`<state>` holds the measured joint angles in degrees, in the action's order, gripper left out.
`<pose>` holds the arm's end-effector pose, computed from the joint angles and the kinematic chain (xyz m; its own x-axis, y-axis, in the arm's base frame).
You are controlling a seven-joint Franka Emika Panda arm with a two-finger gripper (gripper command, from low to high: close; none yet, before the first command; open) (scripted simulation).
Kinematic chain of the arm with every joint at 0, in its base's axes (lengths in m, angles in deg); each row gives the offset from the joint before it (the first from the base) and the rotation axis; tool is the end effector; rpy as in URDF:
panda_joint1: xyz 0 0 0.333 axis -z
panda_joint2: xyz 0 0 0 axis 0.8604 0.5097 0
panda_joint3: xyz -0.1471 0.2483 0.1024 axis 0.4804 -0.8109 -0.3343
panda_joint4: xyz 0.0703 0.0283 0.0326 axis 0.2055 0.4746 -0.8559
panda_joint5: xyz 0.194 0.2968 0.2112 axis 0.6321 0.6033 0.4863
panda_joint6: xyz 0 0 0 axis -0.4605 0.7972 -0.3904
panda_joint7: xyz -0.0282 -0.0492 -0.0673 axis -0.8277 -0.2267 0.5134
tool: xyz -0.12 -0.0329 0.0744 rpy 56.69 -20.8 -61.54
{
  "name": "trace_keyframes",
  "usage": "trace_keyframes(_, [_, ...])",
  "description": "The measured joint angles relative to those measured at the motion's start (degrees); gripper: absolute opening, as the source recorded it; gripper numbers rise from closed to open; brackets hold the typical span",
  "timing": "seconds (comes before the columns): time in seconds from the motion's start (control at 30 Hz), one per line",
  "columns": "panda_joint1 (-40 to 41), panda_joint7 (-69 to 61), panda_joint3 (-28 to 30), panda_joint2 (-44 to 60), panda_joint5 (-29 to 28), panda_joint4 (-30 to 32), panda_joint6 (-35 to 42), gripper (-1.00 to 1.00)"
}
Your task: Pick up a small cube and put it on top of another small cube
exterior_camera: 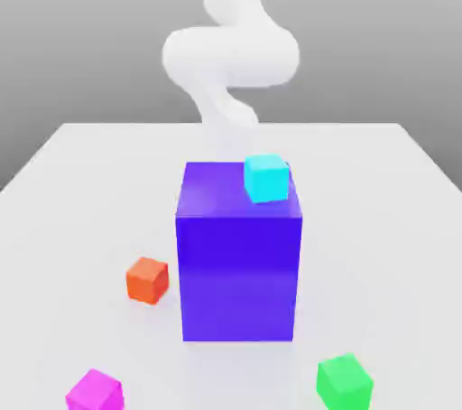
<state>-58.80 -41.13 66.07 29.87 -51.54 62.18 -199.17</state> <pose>0.4318 -0.0116 0.6449 0.4971 -0.7396 0.4538 -0.5494 -0.6730 -0.4952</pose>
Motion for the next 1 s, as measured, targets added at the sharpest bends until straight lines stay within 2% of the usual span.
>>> trace_keyframes(0.6, [4.50, 1.96, 6.15, 37.74, 3.61, 0.22, -11.64, 0.00])
trace_keyframes(1.0, [8.88, 2.26, 7.53, 62.71, 6.97, -0.18, -20.38, 0.00])
